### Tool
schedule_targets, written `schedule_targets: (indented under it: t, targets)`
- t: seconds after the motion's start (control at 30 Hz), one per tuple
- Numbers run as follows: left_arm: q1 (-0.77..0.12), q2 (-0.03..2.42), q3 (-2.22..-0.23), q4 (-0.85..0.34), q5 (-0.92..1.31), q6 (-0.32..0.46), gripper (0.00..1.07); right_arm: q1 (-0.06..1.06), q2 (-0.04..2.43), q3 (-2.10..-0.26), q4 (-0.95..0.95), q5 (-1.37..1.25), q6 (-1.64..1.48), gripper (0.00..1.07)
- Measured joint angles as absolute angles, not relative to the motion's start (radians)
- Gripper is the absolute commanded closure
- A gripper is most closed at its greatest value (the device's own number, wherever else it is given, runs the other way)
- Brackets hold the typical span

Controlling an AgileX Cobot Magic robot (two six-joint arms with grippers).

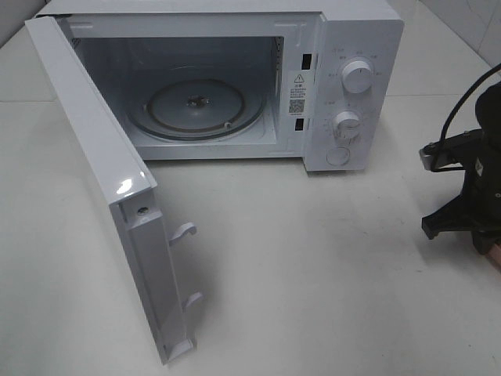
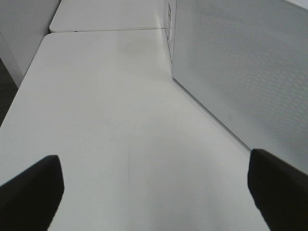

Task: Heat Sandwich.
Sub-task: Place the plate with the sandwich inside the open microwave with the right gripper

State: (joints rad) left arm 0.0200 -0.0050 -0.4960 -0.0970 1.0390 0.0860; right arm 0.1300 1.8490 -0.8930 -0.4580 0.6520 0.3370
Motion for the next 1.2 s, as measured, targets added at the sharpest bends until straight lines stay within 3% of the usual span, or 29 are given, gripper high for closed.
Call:
schedule_targets:
  t: [0.6, 1.2]
  targets:
    - [0.02, -0.005, -0.496, -0.097, 1.039, 0.086, 0.09, 0.255, 1.698, -0.89, -0.529, 0.833, 0.392, 1.07]
    - [0.02, -0.005, -0.496, -0.097, 1.039, 0.086, 0.09, 0.454, 1.485, -0.758, -0.489, 0.939, 0.389, 1.07]
